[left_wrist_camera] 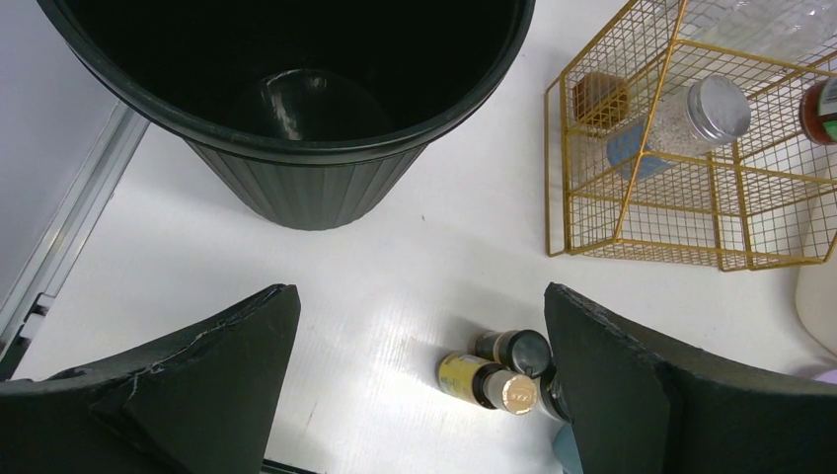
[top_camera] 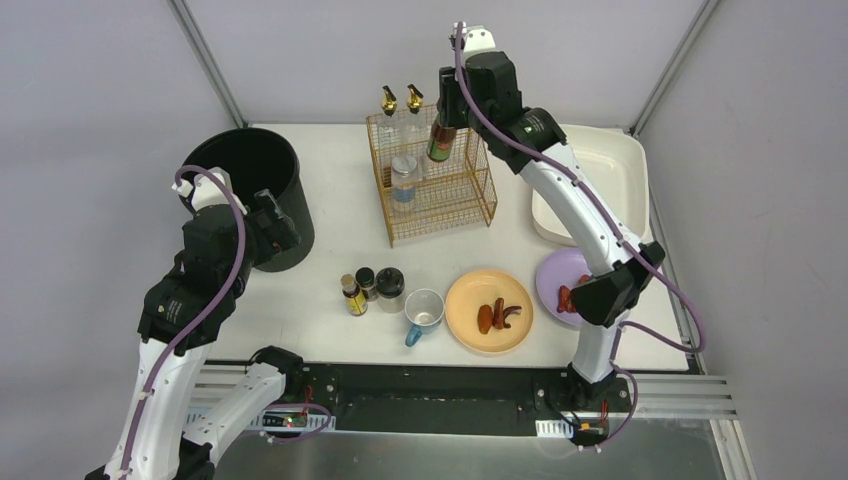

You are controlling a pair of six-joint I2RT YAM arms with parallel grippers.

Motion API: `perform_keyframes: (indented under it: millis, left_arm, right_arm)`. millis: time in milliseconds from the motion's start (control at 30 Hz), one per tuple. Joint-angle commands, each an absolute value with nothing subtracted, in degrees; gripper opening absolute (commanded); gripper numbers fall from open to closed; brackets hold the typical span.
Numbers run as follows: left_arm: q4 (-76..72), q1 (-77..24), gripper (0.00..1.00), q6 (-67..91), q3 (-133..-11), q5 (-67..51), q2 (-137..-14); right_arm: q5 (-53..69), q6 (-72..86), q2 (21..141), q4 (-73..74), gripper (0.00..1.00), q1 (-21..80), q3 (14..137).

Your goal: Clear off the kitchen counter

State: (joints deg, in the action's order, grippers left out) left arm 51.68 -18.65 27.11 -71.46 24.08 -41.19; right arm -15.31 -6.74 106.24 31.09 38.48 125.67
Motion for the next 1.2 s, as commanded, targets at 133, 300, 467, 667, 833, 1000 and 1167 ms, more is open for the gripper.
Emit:
perform_keyframes:
  millis: [133, 300, 467, 667, 833, 1000, 1167]
  left_arm:
    - [50.17, -18.28, 1.0, 25.77, -71.58, 23.12, -41.05]
    - [50.12, -18.34, 0.99, 25.51, -71.32, 23.2, -40.86]
    - [50.17, -18.29, 0.99, 25.47, -71.32, 23.07, -40.97]
    - [50.15, -18.29, 1.0, 25.42, -71.03, 23.06, -40.77]
    - [50.14, -18.28, 0.99, 25.58, -70.75, 22.95, -40.86]
    - [50.18, -18.28, 1.0, 25.57, -70.84, 23.03, -40.83]
    - [50.11, -18.28, 1.0, 25.57, -70.86, 22.86, -40.85]
  right_arm:
    - [-13.03, -6.74, 108.52, 20.41, 0.0, 37.58, 128.07]
    - [-12.69, -5.95, 110.08, 20.43, 0.0, 37.48, 126.57]
    - [-13.0, -5.41, 111.64, 20.03, 0.0, 37.37, 123.99]
    - [-12.76, -4.64, 112.97, 20.09, 0.0, 37.38, 121.5]
    - [-12.44, -3.46, 114.18, 20.02, 0.0, 37.44, 119.41]
    - [-12.36, -3.28, 115.26, 20.01, 0.0, 37.45, 117.73]
    - [-11.69, -2.79, 116.01, 20.48, 0.0, 37.45, 116.49]
